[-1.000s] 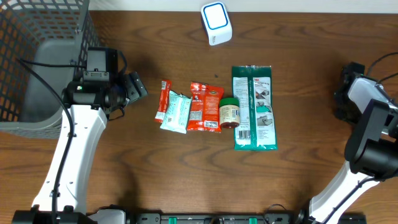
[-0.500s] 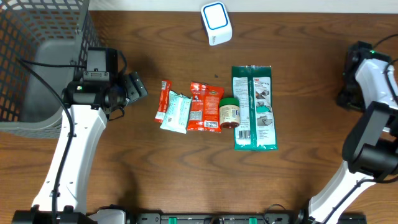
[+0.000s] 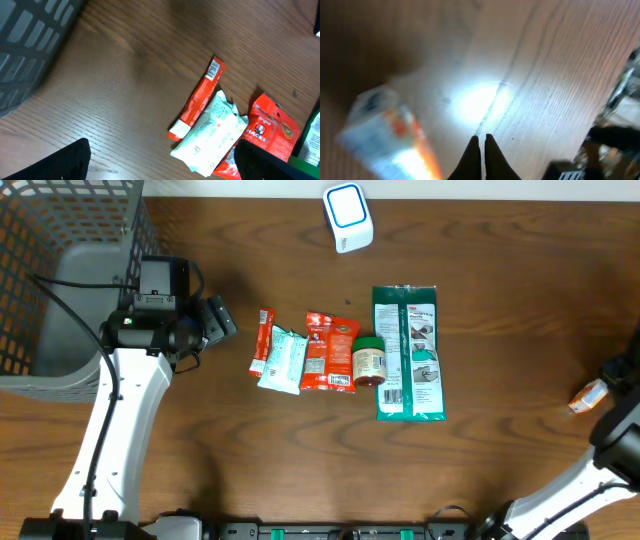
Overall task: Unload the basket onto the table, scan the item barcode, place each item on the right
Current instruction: 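Carry the Kleenex pack to the right edge and release it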
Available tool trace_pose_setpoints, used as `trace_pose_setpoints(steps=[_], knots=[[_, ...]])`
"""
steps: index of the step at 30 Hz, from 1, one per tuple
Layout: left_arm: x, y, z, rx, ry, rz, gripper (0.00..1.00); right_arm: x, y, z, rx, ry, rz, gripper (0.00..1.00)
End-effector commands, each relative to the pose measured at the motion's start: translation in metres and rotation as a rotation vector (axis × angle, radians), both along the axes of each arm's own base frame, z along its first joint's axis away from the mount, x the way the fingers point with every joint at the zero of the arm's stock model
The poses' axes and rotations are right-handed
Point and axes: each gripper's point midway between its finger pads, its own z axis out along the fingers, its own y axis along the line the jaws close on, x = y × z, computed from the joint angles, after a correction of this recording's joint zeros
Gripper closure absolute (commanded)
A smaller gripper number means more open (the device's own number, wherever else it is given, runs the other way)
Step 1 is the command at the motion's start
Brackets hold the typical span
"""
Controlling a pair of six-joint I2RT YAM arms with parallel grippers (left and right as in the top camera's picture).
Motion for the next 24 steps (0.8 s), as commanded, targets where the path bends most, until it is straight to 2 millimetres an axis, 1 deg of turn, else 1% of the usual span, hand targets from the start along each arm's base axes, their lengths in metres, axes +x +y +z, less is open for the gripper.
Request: trace_pose_setpoints(steps=[1, 3, 6, 7, 8, 10, 12, 20, 24], knots=[[0.002, 0.003, 0.002, 0.019, -0.004, -0.007, 0.08, -0.001, 0.003, 0.001, 0.058, -0.089, -0.085, 0.99], [0.002, 0.003, 0.002, 0.019, -0.004, -0.007, 0.08, -0.001, 0.004, -0.004, 0.092, -0.119, -0.109, 0.99], [0.002, 0.003, 0.002, 0.019, -0.004, -0.007, 0.08, 0.008, 0.013, -0.016, 0.156, -0.187, -0.117, 0.99], [0.002, 0.003, 0.002, 0.019, -0.004, -0.007, 0.08, 0.014, 0.019, -0.021, 0.191, -0.219, -0.105, 0.99], [0.002, 0.003, 0.002, 0.019, -0.004, -0.007, 0.08, 0.025, 0.028, -0.027, 0.247, -0.271, -0.071, 0.99], [0.002, 0.003, 0.002, 0.019, -0.004, -0.007, 0.08, 0.037, 0.038, -0.032, 0.308, -0.326, -0.01, 0.99], [0.002, 0.003, 0.002, 0.019, -0.004, -0.007, 0.08, 0.047, 0.046, -0.034, 0.35, -0.365, 0.044, 0.99], [0.002, 0.003, 0.002, 0.019, -0.004, -0.007, 0.08, 0.048, 0.05, -0.033, 0.348, -0.353, 0.067, 0.99], [0.002, 0.003, 0.002, 0.019, -0.004, -0.007, 0.08, 0.058, 0.059, -0.03, 0.376, -0.379, 0.099, 0.99]])
